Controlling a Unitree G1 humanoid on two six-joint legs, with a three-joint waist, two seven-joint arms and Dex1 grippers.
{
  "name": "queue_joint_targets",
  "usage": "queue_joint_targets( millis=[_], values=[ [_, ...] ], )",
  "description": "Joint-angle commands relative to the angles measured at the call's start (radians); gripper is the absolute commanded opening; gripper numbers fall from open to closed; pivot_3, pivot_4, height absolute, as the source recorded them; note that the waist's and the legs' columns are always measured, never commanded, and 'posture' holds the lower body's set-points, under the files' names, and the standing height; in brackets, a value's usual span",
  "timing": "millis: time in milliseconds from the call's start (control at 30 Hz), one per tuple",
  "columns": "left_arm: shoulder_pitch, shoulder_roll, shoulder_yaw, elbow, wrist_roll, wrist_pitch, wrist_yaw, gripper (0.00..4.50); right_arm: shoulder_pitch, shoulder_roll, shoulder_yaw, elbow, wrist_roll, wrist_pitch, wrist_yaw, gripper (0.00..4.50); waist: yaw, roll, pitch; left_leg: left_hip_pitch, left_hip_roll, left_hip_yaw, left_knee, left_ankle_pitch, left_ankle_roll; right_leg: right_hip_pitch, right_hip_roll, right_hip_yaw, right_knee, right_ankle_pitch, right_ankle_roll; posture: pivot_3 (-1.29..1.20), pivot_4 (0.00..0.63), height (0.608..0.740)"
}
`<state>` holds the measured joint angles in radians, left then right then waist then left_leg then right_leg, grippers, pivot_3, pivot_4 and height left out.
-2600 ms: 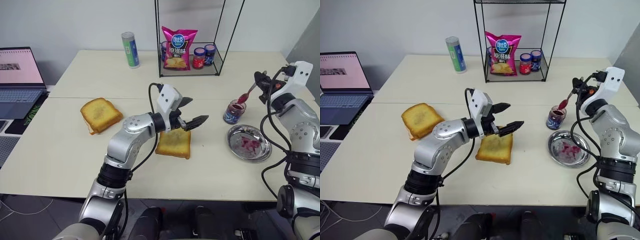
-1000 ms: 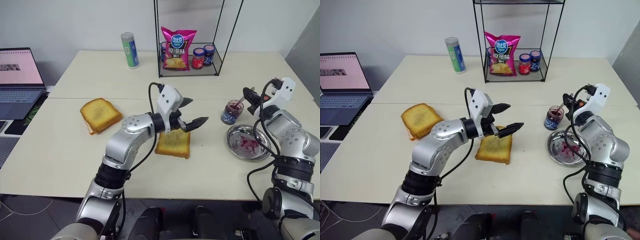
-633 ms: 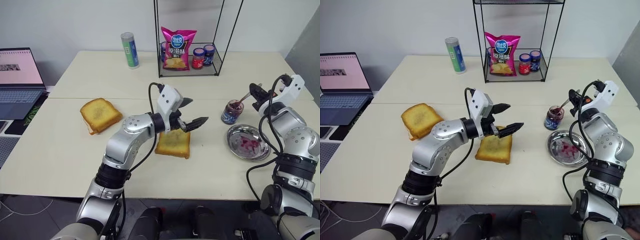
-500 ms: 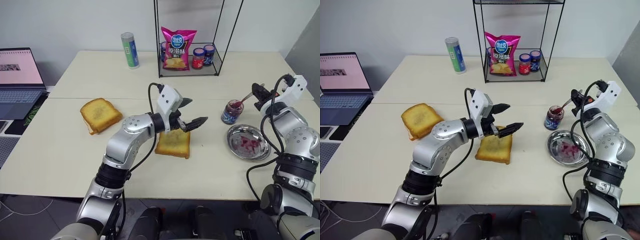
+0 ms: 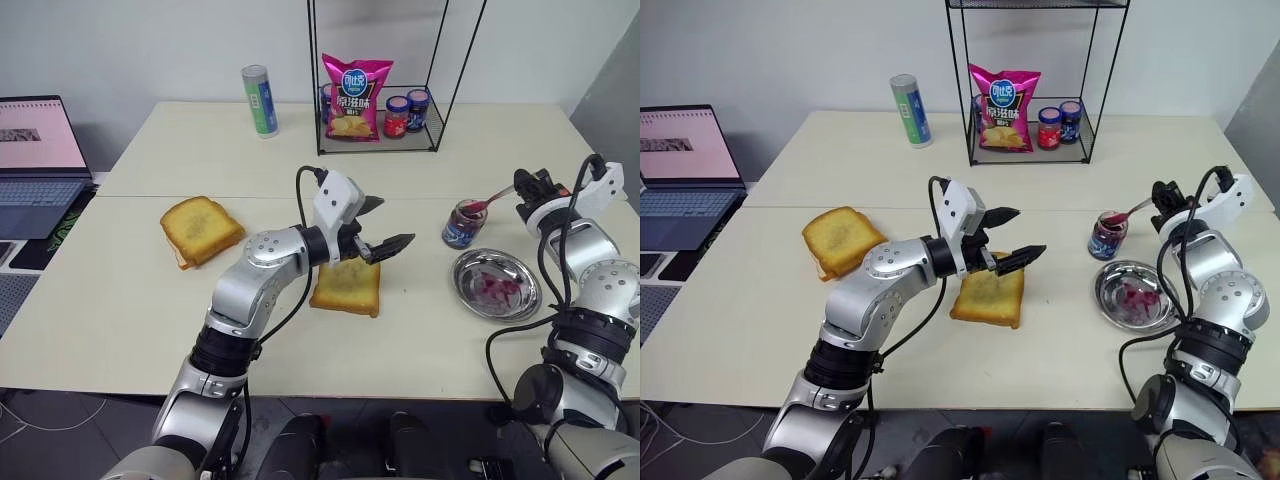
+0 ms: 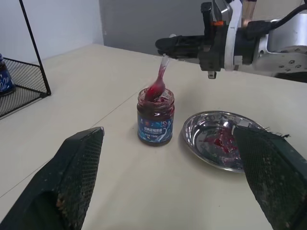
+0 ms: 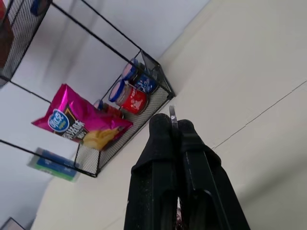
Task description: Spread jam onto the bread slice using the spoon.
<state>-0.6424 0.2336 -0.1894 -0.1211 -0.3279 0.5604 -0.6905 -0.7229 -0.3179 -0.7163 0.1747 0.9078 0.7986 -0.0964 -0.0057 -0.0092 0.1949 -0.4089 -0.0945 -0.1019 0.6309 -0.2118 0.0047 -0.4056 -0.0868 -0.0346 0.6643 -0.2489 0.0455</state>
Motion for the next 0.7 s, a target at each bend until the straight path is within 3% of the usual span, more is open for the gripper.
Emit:
queue_joint_targets(
  millis=[33,200,367,600,700],
  values=[
    [-0.029,0.005,0.009,-0.009,0.001,-0.025,-0.009,4.50,-0.039,0.006,-0.057,-0.013,0.097,-0.010,-0.045,0.04,0.000,0.000,0.000,0.000,0.000,0.000,0.000,0.000,0.000,0.000,0.000,0.000,0.000,0.000,0.000,0.00,0.150,0.740],
    [-0.038,0.018,0.026,0.014,0.005,-0.062,-0.017,4.50,-0.082,0.025,-0.138,-0.004,0.241,-0.033,-0.121,0.04,0.000,0.000,0.000,0.000,0.000,0.001,0.000,0.000,0.000,0.000,0.000,0.000,0.000,0.000,0.000,0.00,0.150,0.740],
    [-0.005,0.067,0.065,-0.033,-0.028,-0.058,-0.042,4.50,-0.101,0.037,-0.066,-0.091,0.321,0.012,-0.128,0.04,-0.007,0.000,0.000,0.000,0.001,0.001,0.000,0.000,0.001,0.000,0.000,0.001,0.000,0.000,0.000,0.00,0.150,0.740],
    [0.204,0.228,0.189,-0.275,-0.121,0.067,-0.053,4.50,-0.154,0.147,0.146,-0.255,0.446,0.097,-0.168,0.04,-0.051,0.002,-0.001,0.001,0.003,0.004,-0.002,0.000,0.001,-0.003,0.001,0.005,0.002,0.001,-0.001,0.00,0.150,0.740],
    [0.378,0.300,0.286,-0.426,-0.162,0.126,-0.022,4.50,-0.123,0.171,0.327,-0.337,0.379,0.144,-0.101,0.04,-0.049,0.002,-0.001,0.002,0.004,0.002,-0.002,0.000,0.001,-0.003,0.002,0.004,0.003,0.000,-0.002,0.00,0.150,0.740]
  ],
)
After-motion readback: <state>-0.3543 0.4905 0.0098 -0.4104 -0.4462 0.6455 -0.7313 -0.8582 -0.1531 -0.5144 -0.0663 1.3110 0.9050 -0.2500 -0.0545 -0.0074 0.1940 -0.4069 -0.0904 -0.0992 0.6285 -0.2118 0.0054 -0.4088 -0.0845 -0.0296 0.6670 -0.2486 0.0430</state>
